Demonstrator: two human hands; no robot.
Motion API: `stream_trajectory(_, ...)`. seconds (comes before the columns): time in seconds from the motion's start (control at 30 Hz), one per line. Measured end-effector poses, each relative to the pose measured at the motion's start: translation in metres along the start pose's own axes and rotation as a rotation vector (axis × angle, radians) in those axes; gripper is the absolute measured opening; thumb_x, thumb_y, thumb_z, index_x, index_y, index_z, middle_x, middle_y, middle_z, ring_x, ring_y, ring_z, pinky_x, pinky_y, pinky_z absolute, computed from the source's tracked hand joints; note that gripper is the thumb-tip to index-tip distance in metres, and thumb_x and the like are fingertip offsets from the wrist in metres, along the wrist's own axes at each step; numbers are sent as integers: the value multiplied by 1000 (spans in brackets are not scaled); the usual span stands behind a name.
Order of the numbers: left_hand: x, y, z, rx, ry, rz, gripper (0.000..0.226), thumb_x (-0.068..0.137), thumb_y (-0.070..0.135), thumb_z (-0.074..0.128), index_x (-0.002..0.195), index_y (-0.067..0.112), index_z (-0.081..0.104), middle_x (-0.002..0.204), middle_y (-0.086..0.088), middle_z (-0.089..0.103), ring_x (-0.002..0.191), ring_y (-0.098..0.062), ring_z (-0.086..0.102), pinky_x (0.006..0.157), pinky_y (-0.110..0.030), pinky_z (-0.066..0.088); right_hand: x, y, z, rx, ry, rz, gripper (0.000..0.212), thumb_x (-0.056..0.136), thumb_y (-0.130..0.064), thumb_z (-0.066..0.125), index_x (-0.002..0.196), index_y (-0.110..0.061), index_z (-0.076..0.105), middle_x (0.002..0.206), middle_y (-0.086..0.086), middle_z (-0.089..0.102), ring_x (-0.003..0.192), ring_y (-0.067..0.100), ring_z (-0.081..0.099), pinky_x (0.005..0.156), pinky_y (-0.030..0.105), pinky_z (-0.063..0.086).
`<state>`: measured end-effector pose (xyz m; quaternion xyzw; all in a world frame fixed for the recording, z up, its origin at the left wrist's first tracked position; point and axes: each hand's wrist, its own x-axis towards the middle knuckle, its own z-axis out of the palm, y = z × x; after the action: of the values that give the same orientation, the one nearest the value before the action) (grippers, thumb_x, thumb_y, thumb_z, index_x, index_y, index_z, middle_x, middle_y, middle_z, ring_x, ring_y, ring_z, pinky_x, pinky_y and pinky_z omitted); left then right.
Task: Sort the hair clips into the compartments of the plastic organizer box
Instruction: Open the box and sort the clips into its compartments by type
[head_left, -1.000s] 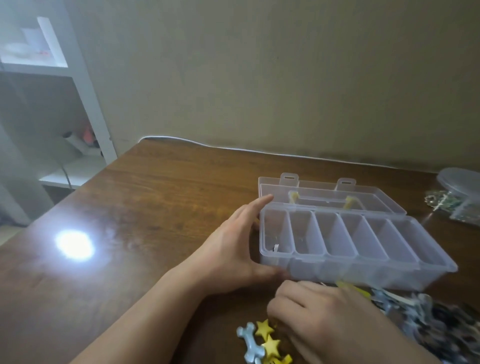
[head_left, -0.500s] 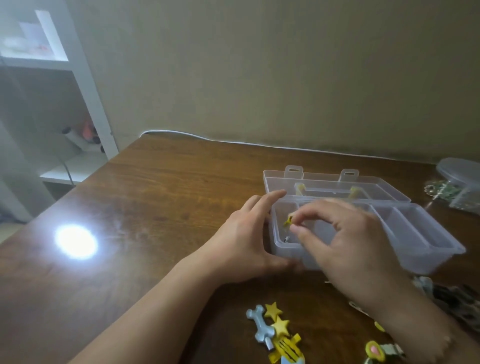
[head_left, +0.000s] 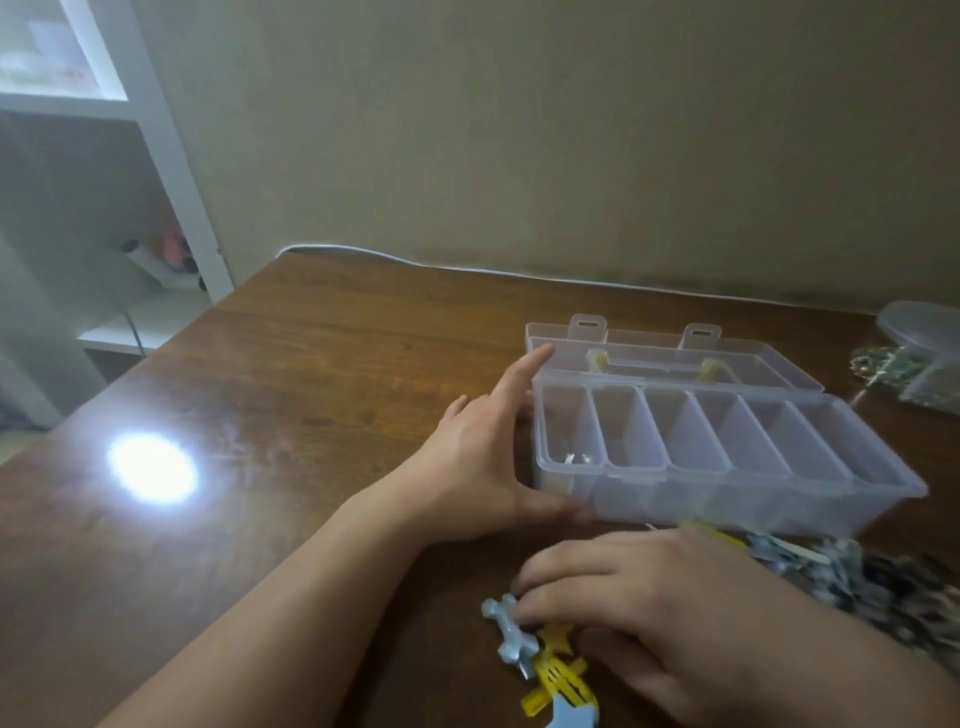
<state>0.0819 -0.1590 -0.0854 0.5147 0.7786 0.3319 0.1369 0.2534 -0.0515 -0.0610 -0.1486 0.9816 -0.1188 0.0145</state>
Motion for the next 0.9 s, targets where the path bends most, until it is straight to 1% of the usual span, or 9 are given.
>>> stream_trajectory(0.1, 0, 1, -1, 14, -21, 5, 124, 66, 54, 84, 149, 53, -9, 156, 13, 36, 141, -4, 29, 122, -49, 17, 0, 3, 4, 53, 67, 13, 34, 91, -39, 52, 124, -44, 53, 133, -30, 44, 120, -3, 48, 93, 30, 50)
stream_trajectory(0.27, 2, -3, 1, 20, -33, 16, 123, 68, 56, 82, 149, 51, -9, 158, 15, 31, 143, -2, 27, 123, -48, 17, -6, 3, 2, 6, 213, 27, 23, 87, -24, 58, 107, -31, 66, 105, -17, 66, 93, 1, 63, 72, 27, 58)
stream_trajectory(0.37, 3, -5, 1, 7, -25, 37, 124, 65, 57, 82, 150, 51, -7, 157, 14, 35, 140, 1, 29, 122, -49, 18, -8, 4, -7, -1, 552, -2, 22, 87, -18, 60, 104, -18, 73, 104, -7, 69, 94, 9, 64, 78, 25, 54)
stream_trajectory(0.47, 2, -2, 0, 23, -51, 22, 125, 65, 56, 84, 149, 53, -9, 158, 13, 32, 124, 12, 24, 123, -47, 17, -1, 15, -12, -84, 808, 191, 17, 88, -14, 64, 101, -14, 75, 97, -2, 63, 89, 14, 56, 72, 24, 48)
stream_trajectory(0.57, 1, 1, -1, 35, -70, 16, 125, 66, 55, 84, 149, 53, -9, 159, 15, 29, 117, 15, 19, 123, -45, 16, 13, 28, -8, -124, 775, 338, 19, 86, -14, 64, 101, -18, 74, 93, -3, 66, 93, 12, 54, 76, 22, 46)
stream_trajectory(0.67, 1, 1, -1, 43, -65, 17, 125, 66, 56, 84, 149, 53, -10, 160, 14, 27, 129, 8, 23, 123, -46, 17, 19, 30, -3, -110, 676, 290, 26, 90, -19, 50, 100, -22, 73, 97, -8, 68, 101, 10, 56, 86, 37, 51)
stream_trajectory(0.73, 1, -1, 0, 48, -54, 22, 125, 67, 57, 83, 149, 52, -11, 160, 12, 30, 138, -1, 26, 123, -46, 18, 16, 26, -5, -153, 679, 246, 26, 86, -18, 51, 97, -22, 74, 97, -8, 70, 101, 13, 57, 85, 43, 50)
stream_trajectory(0.83, 4, -5, 1, 45, -36, 44, 123, 68, 55, 80, 150, 49, -10, 157, 8, 36, 141, -6, 31, 121, -48, 21, 12, 10, -10, -206, 646, 30, 23, 79, -14, 64, 99, -19, 75, 101, -5, 70, 91, 20, 58, 73, 40, 47)
stream_trajectory(0.9, 5, -6, 1, 42, -18, 50, 120, 68, 50, 78, 152, 46, -8, 155, 6, 41, 140, -7, 34, 120, -47, 22, 15, -4, -7, -163, 479, -159, 23, 84, -19, 64, 105, -25, 72, 111, -8, 69, 87, 17, 62, 66, 36, 51)
